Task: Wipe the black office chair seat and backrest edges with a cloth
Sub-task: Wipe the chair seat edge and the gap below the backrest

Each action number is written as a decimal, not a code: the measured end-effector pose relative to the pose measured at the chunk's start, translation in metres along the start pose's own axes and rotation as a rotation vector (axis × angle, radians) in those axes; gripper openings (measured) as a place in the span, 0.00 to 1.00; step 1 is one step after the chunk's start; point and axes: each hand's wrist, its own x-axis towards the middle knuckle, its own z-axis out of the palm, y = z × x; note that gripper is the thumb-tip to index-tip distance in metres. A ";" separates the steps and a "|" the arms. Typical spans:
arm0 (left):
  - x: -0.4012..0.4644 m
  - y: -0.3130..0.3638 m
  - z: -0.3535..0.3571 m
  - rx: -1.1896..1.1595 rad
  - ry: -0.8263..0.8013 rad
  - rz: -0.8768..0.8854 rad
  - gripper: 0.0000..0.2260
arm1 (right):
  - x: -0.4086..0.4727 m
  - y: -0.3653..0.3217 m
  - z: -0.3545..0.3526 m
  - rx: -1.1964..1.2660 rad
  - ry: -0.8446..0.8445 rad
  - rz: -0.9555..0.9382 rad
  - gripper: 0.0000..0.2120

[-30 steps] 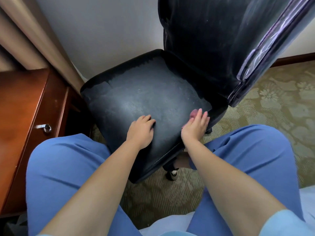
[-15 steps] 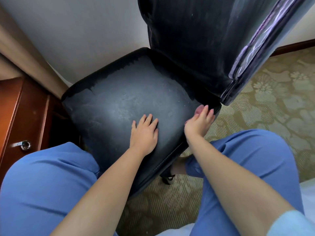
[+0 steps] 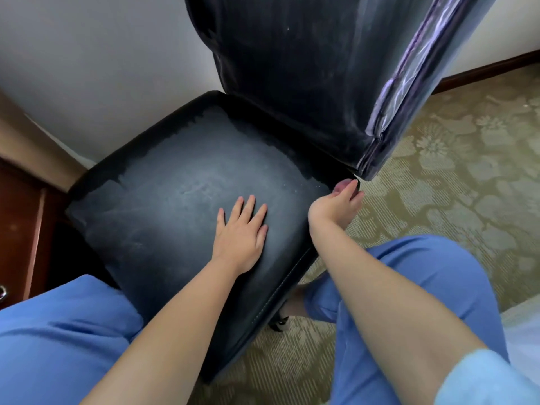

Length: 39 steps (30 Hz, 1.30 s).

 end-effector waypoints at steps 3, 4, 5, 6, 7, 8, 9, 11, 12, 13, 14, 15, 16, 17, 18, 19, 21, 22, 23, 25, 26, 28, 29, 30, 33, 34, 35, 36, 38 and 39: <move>0.014 0.005 -0.004 0.003 -0.022 -0.001 0.22 | -0.026 0.004 0.008 0.085 0.118 0.007 0.23; 0.020 0.008 -0.005 -0.002 -0.021 -0.007 0.22 | -0.044 0.009 0.010 0.054 0.121 -0.017 0.23; 0.026 0.011 -0.005 -0.009 -0.020 -0.014 0.22 | -0.058 0.014 0.011 0.025 0.104 -0.043 0.23; 0.032 0.014 -0.005 -0.012 -0.017 -0.019 0.22 | -0.064 0.019 0.011 0.010 0.089 -0.054 0.23; 0.036 0.016 -0.004 -0.012 -0.015 -0.021 0.23 | -0.060 0.020 0.011 0.002 0.084 -0.052 0.23; 0.039 0.017 -0.003 -0.005 -0.013 -0.017 0.23 | -0.048 0.017 0.012 -0.015 0.092 -0.046 0.23; 0.041 0.016 -0.001 0.007 -0.009 -0.008 0.23 | -0.030 0.011 0.012 -0.037 0.106 -0.033 0.23; 0.043 0.013 0.001 0.035 0.005 0.010 0.23 | 0.011 -0.006 0.012 -0.068 0.123 0.010 0.24; 0.044 0.012 0.001 0.043 0.010 0.015 0.23 | 0.031 -0.016 0.011 -0.071 0.109 0.040 0.24; 0.045 0.011 0.001 0.045 0.010 0.017 0.23 | 0.049 -0.024 0.010 -0.073 0.085 0.071 0.24; 0.047 0.011 0.001 0.044 0.004 0.019 0.24 | 0.063 -0.029 0.010 -0.073 0.060 0.092 0.24; 0.050 0.010 0.000 0.046 -0.002 0.022 0.24 | 0.072 -0.031 0.012 -0.065 0.045 0.099 0.24; 0.053 0.010 0.001 0.053 -0.007 0.027 0.24 | 0.075 -0.031 0.014 -0.053 0.043 0.083 0.23; 0.056 0.010 0.000 0.059 -0.006 0.032 0.26 | 0.070 -0.027 0.018 -0.058 0.054 0.042 0.22; 0.060 0.009 -0.001 0.063 0.003 0.038 0.29 | 0.058 -0.021 0.020 -0.073 0.074 -0.011 0.21; 0.065 0.009 -0.001 0.068 0.008 0.040 0.30 | 0.043 -0.014 0.022 -0.091 0.097 -0.060 0.21; 0.072 0.009 -0.001 0.071 0.019 0.039 0.25 | 0.025 -0.006 0.023 -0.105 0.118 -0.088 0.21; 0.075 0.009 0.000 0.063 0.026 0.043 0.24 | 0.028 -0.007 0.023 -0.099 0.127 -0.067 0.20; 0.076 0.008 0.000 0.053 0.032 0.051 0.23 | 0.040 -0.012 0.024 -0.092 0.137 -0.031 0.19; 0.078 0.004 -0.001 0.046 0.041 0.072 0.28 | 0.071 -0.028 0.022 -0.087 0.121 0.036 0.19; 0.078 0.002 -0.001 0.048 0.041 0.085 0.31 | 0.085 -0.037 0.021 -0.096 0.089 0.068 0.20; 0.078 -0.002 -0.004 0.062 0.036 0.109 0.34 | 0.095 -0.046 0.019 -0.160 0.032 0.084 0.20; 0.078 -0.003 -0.007 0.065 0.034 0.119 0.34 | 0.089 -0.046 0.020 -0.208 0.031 0.048 0.20; 0.078 -0.004 -0.008 0.060 0.037 0.127 0.34 | 0.081 -0.043 0.020 -0.239 0.038 -0.013 0.20; 0.083 -0.010 -0.010 0.027 0.061 0.152 0.35 | 0.064 -0.024 0.017 -0.307 0.060 -0.216 0.18; 0.085 -0.012 -0.010 0.017 0.076 0.170 0.34 | 0.066 -0.021 0.016 -0.341 0.071 -0.244 0.18; 0.088 -0.014 -0.010 0.006 0.096 0.187 0.33 | 0.068 -0.021 0.017 -0.376 0.082 -0.257 0.17; 0.092 -0.016 -0.011 -0.007 0.120 0.202 0.32 | 0.070 -0.025 0.020 -0.406 0.096 -0.270 0.16; 0.099 -0.020 -0.011 -0.021 0.155 0.220 0.29 | 0.072 -0.035 0.032 -0.460 0.107 -0.289 0.15; 0.103 -0.023 -0.011 -0.022 0.164 0.223 0.28 | 0.071 -0.042 0.040 -0.483 0.104 -0.303 0.16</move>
